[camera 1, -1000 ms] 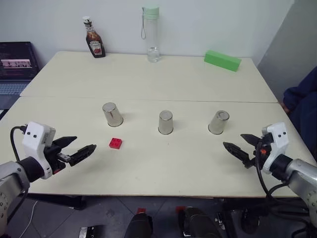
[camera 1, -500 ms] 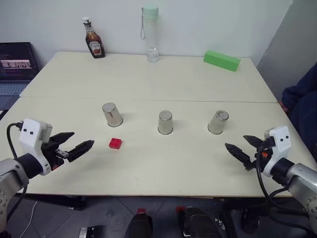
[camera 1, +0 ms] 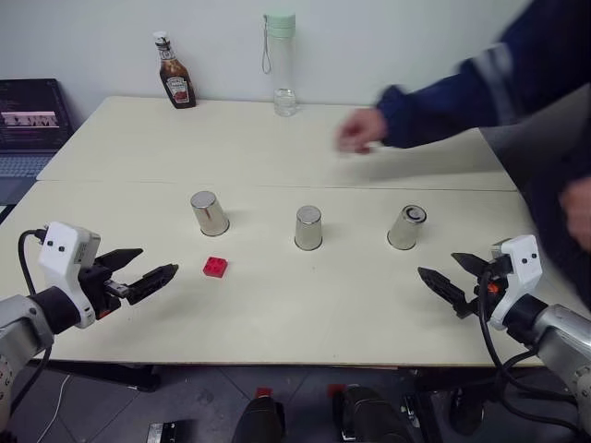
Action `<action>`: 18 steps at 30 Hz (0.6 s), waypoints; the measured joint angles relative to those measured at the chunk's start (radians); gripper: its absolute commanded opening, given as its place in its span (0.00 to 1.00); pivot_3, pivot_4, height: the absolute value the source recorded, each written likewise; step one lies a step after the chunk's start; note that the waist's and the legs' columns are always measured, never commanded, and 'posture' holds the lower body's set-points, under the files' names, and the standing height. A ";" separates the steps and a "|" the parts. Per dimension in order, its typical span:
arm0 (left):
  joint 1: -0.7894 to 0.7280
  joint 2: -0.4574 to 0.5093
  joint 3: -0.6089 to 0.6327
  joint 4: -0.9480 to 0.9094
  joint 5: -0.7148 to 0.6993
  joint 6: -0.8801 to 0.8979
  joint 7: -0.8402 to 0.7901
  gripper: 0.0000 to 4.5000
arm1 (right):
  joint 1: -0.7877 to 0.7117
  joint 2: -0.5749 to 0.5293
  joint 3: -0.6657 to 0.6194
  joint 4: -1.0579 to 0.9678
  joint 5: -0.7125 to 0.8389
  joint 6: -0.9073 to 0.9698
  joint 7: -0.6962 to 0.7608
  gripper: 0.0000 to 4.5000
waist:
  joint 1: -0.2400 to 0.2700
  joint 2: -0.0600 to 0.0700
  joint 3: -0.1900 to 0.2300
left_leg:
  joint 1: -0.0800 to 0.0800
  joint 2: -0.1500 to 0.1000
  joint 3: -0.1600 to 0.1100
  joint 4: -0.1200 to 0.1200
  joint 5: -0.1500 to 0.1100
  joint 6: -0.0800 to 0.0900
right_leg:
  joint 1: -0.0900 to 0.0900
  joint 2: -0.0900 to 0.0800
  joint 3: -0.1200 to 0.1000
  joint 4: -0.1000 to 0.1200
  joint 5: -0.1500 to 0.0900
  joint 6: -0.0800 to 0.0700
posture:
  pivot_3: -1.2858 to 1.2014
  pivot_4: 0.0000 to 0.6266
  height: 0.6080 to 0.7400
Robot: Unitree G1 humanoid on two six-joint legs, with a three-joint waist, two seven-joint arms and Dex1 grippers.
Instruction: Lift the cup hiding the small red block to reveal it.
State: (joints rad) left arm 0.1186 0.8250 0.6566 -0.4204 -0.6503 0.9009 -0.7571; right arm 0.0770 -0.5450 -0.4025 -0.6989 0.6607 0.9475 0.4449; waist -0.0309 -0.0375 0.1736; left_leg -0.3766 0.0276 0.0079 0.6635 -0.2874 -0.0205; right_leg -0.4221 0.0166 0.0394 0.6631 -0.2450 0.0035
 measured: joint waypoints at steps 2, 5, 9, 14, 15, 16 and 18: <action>0.005 0.004 0.000 0.000 -0.001 0.000 -0.001 0.99 | -0.002 -0.004 0.000 0.000 0.006 0.000 -0.004 1.00 | 0.000 0.000 0.000 | 0.000 0.000 0.000 0.000 0.000 0.000 | 0.000 0.000 0.000 0.000 0.000 0.000 | 0.52 0.24 1.00; 0.005 0.004 0.000 0.000 -0.001 -0.001 -0.002 0.99 | -0.012 -0.007 0.000 0.000 0.012 0.001 -0.009 1.00 | 0.000 0.000 0.000 | 0.000 0.000 0.000 0.000 0.000 0.000 | 0.000 0.000 0.000 0.000 0.000 0.000 | 0.52 0.24 1.00; 0.005 0.004 0.000 0.004 -0.001 -0.013 -0.007 0.99 | -0.014 -0.013 0.005 0.005 0.023 0.000 -0.011 1.00 | 0.000 0.000 0.000 | 0.000 0.000 0.000 0.000 0.000 0.000 | 0.000 0.000 0.000 0.000 0.000 0.000 | 0.52 0.24 1.00; 0.003 0.004 -0.014 0.023 -0.001 -0.018 -0.018 0.99 | -0.016 -0.024 0.016 0.020 0.026 0.000 -0.012 1.00 | 0.000 0.000 0.000 | 0.000 0.000 0.000 0.000 0.000 0.000 | 0.000 0.000 0.000 0.000 0.000 0.000 | 0.52 0.24 1.00; 0.003 0.004 -0.018 0.024 -0.001 -0.019 -0.019 0.99 | -0.017 -0.025 0.017 0.022 0.027 0.000 -0.012 1.00 | 0.000 0.000 0.000 | 0.000 0.000 0.000 0.000 0.000 0.000 | 0.000 0.000 0.000 0.000 0.000 0.000 | 0.52 0.24 1.00; 0.003 0.004 -0.021 0.024 -0.001 -0.019 -0.019 0.99 | -0.018 -0.027 0.019 0.023 0.028 0.000 -0.013 1.00 | 0.000 0.000 0.000 | 0.000 0.000 0.000 0.000 0.000 0.000 | 0.000 0.000 0.000 0.000 0.000 0.000 | 0.52 0.24 1.00; 0.001 0.005 -0.022 0.025 -0.001 -0.022 -0.020 0.99 | -0.020 -0.028 0.020 0.023 0.029 0.000 -0.014 1.00 | 0.000 0.000 0.000 | 0.000 0.000 0.000 0.000 0.000 0.000 | 0.000 0.000 0.000 0.000 0.000 0.000 | 0.52 0.24 1.00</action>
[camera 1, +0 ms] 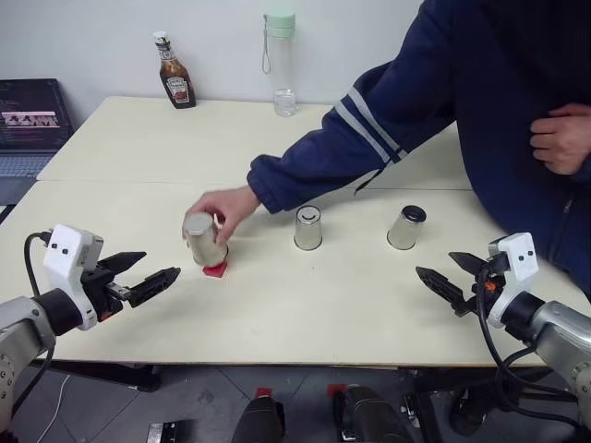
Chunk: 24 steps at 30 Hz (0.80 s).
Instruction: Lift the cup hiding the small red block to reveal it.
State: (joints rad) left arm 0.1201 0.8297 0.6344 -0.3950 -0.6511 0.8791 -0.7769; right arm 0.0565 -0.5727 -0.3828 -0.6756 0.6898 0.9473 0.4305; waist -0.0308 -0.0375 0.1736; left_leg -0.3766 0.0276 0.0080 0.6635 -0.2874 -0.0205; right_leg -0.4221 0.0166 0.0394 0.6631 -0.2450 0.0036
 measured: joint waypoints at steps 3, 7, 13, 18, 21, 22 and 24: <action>-0.002 0.007 -0.001 0.001 0.000 -0.010 -0.001 0.99 | -0.004 0.000 0.001 0.000 0.000 0.000 -0.002 1.00 | 0.000 0.000 0.000 | 0.000 0.000 0.000 0.000 0.000 0.000 | 0.000 0.000 0.000 0.000 0.000 0.000 | 0.52 0.24 1.00; -0.006 0.008 -0.004 0.006 0.001 -0.019 -0.001 0.99 | -0.004 0.000 0.002 0.002 0.000 -0.001 -0.006 1.00 | 0.000 0.000 0.000 | 0.000 0.000 0.000 0.000 0.000 0.000 | 0.000 0.000 0.000 0.000 0.000 0.000 | 0.52 0.24 1.00; -0.009 0.020 -0.012 0.017 0.003 -0.036 -0.003 0.99 | -0.005 0.000 0.003 0.002 0.000 -0.002 -0.017 1.00 | 0.000 0.000 0.000 | 0.000 0.000 0.000 0.000 0.000 0.000 | 0.000 0.000 0.000 0.000 0.000 0.000 | 0.52 0.24 1.00; -0.019 0.026 -0.020 0.029 0.003 -0.040 -0.003 0.99 | -0.005 0.000 0.003 0.002 0.001 -0.004 -0.019 1.00 | 0.000 0.000 0.000 | 0.000 0.000 0.000 0.000 0.000 0.000 | 0.000 0.000 0.000 0.000 0.000 0.000 | 0.52 0.24 1.00; -0.029 0.027 -0.029 0.044 0.005 -0.043 -0.003 0.99 | -0.005 0.000 0.003 0.002 0.001 -0.004 -0.020 1.00 | 0.000 0.000 0.000 | 0.000 0.000 0.000 0.000 0.000 0.000 | 0.000 0.000 0.000 0.000 0.000 0.000 | 0.52 0.24 1.00; -0.030 0.027 -0.034 0.044 0.006 -0.045 -0.003 0.99 | -0.005 0.000 0.003 0.002 0.001 -0.004 -0.020 1.00 | 0.000 0.000 0.000 | 0.000 0.000 0.000 0.000 0.000 0.000 | 0.000 0.000 0.000 0.000 0.000 0.000 | 0.52 0.24 1.00; -0.030 0.027 -0.039 0.044 0.008 -0.055 -0.003 0.99 | -0.005 0.000 0.003 0.002 0.001 -0.005 -0.020 1.00 | 0.000 0.000 0.000 | 0.000 0.000 0.000 0.000 0.000 0.000 | 0.000 0.000 0.000 0.000 0.000 0.000 | 0.52 0.24 1.00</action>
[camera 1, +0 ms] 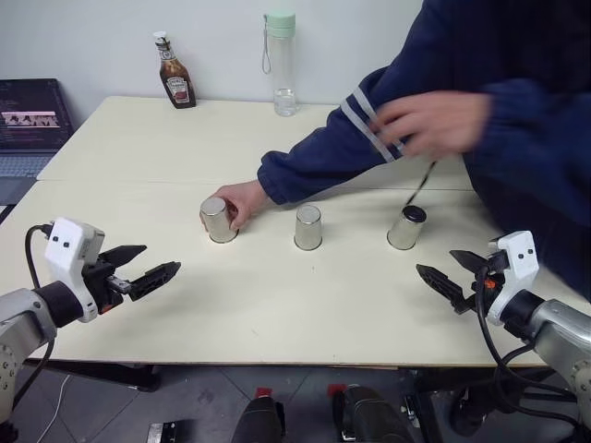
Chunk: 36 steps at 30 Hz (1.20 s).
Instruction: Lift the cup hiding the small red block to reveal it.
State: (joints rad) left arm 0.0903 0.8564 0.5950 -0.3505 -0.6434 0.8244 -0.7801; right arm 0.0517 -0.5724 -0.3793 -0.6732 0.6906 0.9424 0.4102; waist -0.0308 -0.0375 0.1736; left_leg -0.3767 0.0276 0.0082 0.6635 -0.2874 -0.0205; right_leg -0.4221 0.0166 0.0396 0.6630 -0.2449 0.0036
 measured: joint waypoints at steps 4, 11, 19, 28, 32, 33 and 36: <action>0.000 0.000 0.000 0.000 0.002 -0.004 0.001 0.99 | 0.000 0.000 0.000 0.000 0.000 -0.001 0.000 1.00 | 0.000 0.000 0.000 | 0.000 0.000 0.000 0.000 0.000 0.000 | 0.000 0.000 0.000 0.000 0.000 0.000 | 0.52 0.24 1.00; 0.000 0.001 0.000 0.001 0.004 -0.005 0.002 0.99 | 0.001 0.000 0.000 0.000 0.000 -0.001 -0.001 1.00 | 0.000 0.000 0.000 | 0.000 0.000 0.000 0.000 0.000 0.000 | 0.000 0.000 0.000 0.000 0.000 0.000 | 0.52 0.24 1.00; -0.001 0.004 -0.001 0.003 0.008 -0.008 0.003 0.99 | 0.008 -0.001 0.000 0.000 0.000 -0.001 0.000 1.00 | 0.000 0.000 0.000 | 0.000 0.000 0.000 0.000 0.000 0.000 | 0.000 0.000 0.000 0.000 0.000 0.000 | 0.52 0.24 1.00; -0.006 0.008 -0.002 0.003 0.010 -0.009 0.002 0.99 | 0.008 -0.001 0.000 0.000 0.000 -0.005 0.000 1.00 | 0.000 0.000 0.000 | 0.000 0.000 0.000 0.000 0.000 0.000 | 0.000 0.000 0.000 0.000 0.000 0.000 | 0.52 0.24 1.00; -0.006 0.017 -0.002 0.003 0.009 -0.009 0.001 0.99 | 0.008 -0.008 0.000 0.000 0.000 -0.008 0.004 1.00 | 0.000 0.000 0.000 | 0.000 0.000 0.000 0.000 0.000 0.000 | 0.000 0.000 0.000 0.000 0.000 0.000 | 0.52 0.24 1.00; -0.006 0.019 -0.002 0.003 0.009 -0.008 0.000 0.99 | 0.008 -0.013 0.000 0.001 0.000 -0.010 0.005 1.00 | 0.000 0.000 0.000 | 0.000 0.000 0.000 0.000 0.000 0.000 | 0.000 0.000 0.000 0.000 0.000 0.000 | 0.52 0.24 1.00; -0.005 0.027 -0.002 0.003 0.005 -0.003 -0.011 0.99 | 0.008 -0.029 0.000 0.009 0.000 -0.016 0.020 1.00 | 0.000 0.000 0.000 | 0.000 0.000 0.000 0.000 0.000 0.000 | 0.000 0.000 0.000 0.000 0.000 0.000 | 0.52 0.24 1.00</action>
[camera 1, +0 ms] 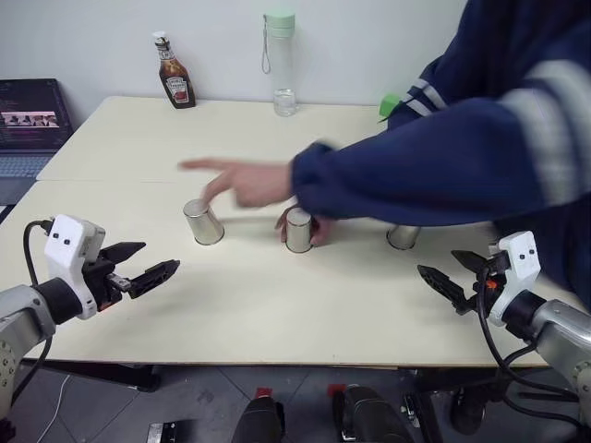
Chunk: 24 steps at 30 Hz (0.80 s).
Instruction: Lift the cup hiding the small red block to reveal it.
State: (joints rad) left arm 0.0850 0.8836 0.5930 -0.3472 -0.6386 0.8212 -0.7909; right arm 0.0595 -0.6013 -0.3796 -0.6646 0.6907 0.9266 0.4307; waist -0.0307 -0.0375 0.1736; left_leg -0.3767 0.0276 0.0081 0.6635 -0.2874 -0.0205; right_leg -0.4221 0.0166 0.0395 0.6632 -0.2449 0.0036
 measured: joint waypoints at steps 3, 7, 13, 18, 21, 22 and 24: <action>0.003 0.004 0.000 -0.001 -0.003 0.002 -0.009 0.99 | 0.000 -0.006 0.002 0.002 0.001 -0.001 0.008 1.00 | 0.000 0.000 0.000 | 0.000 0.000 0.000 0.000 0.000 0.000 | 0.000 0.000 0.000 0.000 0.000 0.000 | 0.52 0.24 1.00; 0.004 0.005 -0.001 -0.015 -0.012 0.004 -0.010 0.99 | -0.003 -0.006 0.012 0.001 0.026 -0.001 0.025 1.00 | 0.000 0.000 0.000 | 0.000 0.000 0.000 0.000 0.000 0.000 | 0.000 0.000 0.000 0.000 0.000 0.000 | 0.52 0.24 1.00; -0.007 -0.011 -0.040 -0.051 -0.036 0.006 -0.005 0.99 | -0.078 -0.007 0.180 0.002 0.015 -0.046 0.092 1.00 | -0.003 0.000 0.000 | 0.002 0.001 0.001 0.000 0.000 0.000 | 0.001 0.001 0.000 0.001 0.000 0.000 | 0.52 0.24 1.00; -0.052 -0.047 -0.096 -0.086 -0.066 0.004 0.005 0.99 | -0.267 0.163 0.493 0.165 -0.165 -0.203 0.088 1.00 | -0.006 0.000 0.000 | 0.002 0.001 0.001 0.000 0.000 0.000 | 0.000 0.001 0.001 0.002 0.000 0.000 | 0.52 0.24 1.00; -0.056 -0.066 -0.104 -0.102 -0.068 -0.012 0.018 0.99 | -0.353 0.250 0.590 0.317 -0.269 -0.321 0.081 1.00 | -0.002 0.000 0.000 | 0.000 0.000 0.000 0.000 0.000 0.000 | -0.001 0.001 0.000 0.001 0.000 0.000 | 0.52 0.24 1.00; -0.053 -0.070 -0.104 -0.110 -0.067 -0.022 0.018 0.99 | -0.376 0.274 0.603 0.370 -0.298 -0.359 0.077 1.00 | -0.002 -0.001 0.000 | -0.001 0.000 0.000 0.000 0.000 0.000 | -0.001 0.001 0.000 0.001 0.000 0.000 | 0.52 0.24 1.00; -0.051 -0.084 -0.109 -0.133 -0.067 -0.042 0.018 0.99 | -0.418 0.320 0.625 0.485 -0.357 -0.434 0.068 1.00 | 0.001 -0.001 0.000 | -0.002 -0.001 0.000 0.000 0.000 0.000 | -0.002 -0.001 0.000 0.000 0.001 -0.002 | 0.52 0.24 1.00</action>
State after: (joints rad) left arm 0.0340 0.7993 0.4843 -0.4806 -0.7057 0.7788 -0.7730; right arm -0.3588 -0.2811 0.2454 -0.1795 0.3333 0.4929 0.4988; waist -0.0297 -0.0380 0.1732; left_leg -0.3792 0.0269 0.0083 0.6639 -0.2874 -0.0207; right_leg -0.4243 0.0159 0.0396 0.6636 -0.2435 0.0012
